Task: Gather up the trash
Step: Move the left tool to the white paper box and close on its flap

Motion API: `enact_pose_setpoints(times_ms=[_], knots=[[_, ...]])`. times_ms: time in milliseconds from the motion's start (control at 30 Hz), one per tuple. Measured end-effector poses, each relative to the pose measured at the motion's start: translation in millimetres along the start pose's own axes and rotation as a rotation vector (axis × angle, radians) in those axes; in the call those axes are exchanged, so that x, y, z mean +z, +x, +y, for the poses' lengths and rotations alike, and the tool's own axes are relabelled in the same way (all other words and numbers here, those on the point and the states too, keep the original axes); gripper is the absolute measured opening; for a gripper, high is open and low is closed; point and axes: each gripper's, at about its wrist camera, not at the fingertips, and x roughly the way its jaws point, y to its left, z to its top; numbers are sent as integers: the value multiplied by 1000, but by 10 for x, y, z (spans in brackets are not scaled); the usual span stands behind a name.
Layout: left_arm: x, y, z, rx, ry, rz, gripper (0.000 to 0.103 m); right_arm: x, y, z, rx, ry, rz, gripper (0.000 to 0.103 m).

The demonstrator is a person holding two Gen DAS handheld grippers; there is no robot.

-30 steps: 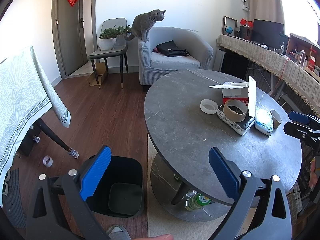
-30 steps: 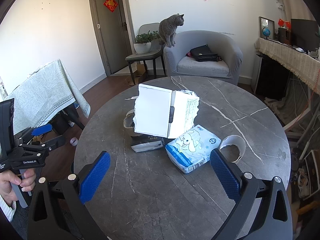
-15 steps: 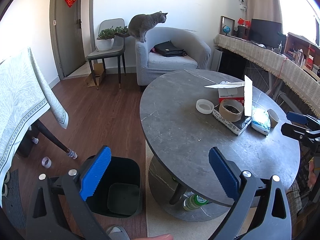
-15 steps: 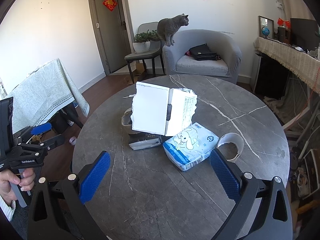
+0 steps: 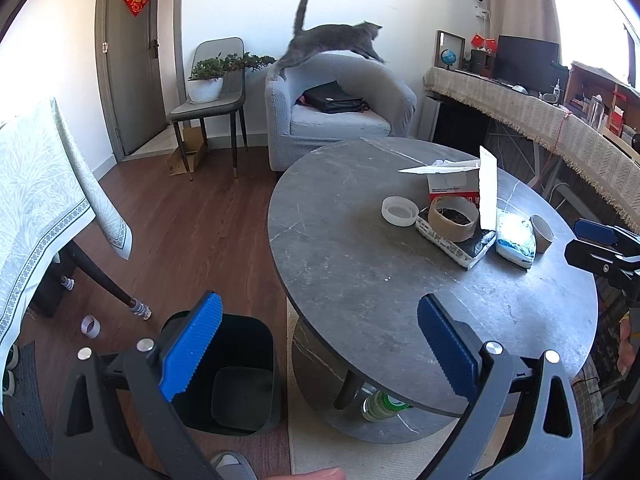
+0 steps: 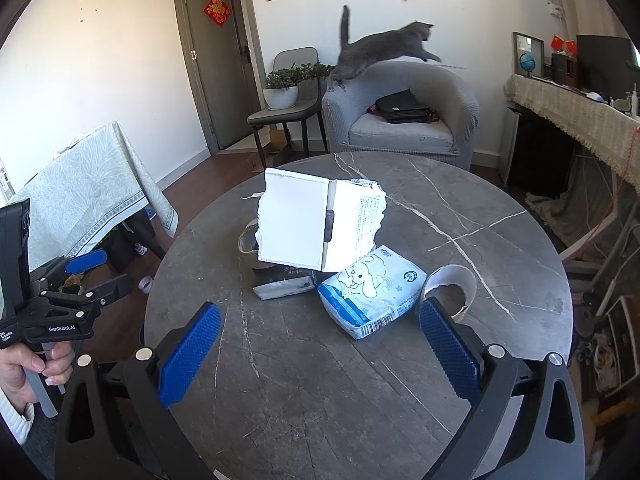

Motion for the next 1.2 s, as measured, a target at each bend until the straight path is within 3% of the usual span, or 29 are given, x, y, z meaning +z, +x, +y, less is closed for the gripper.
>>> enact_pose_setpoints(times_ms=[167, 233, 267, 433, 667, 800, 933, 1200], knots=[[26, -50, -118, -41, 31, -31, 99, 1, -20, -50, 18, 21, -7, 100], [44, -52, -174, -68, 39, -34, 94, 0, -20, -71, 27, 30, -7, 100], [52, -44, -199, -85, 40, -31, 87, -5, -13, -82, 32, 31, -2, 99], [113, 26, -386, -159, 67, -23, 76, -56, -18, -181, 6, 50, 18, 82], [318, 174, -663, -268, 108, -25, 65, -155, -75, -412, -28, 90, 36, 82], [446, 313, -818, -314, 136, -26, 49, -161, -80, -532, -36, 111, 42, 81], [525, 479, -897, -336, 139, -18, 42, -145, -35, -622, -38, 122, 52, 79], [640, 686, -911, -385, 99, -2, 38, -99, 98, -694, -38, 116, 76, 78]])
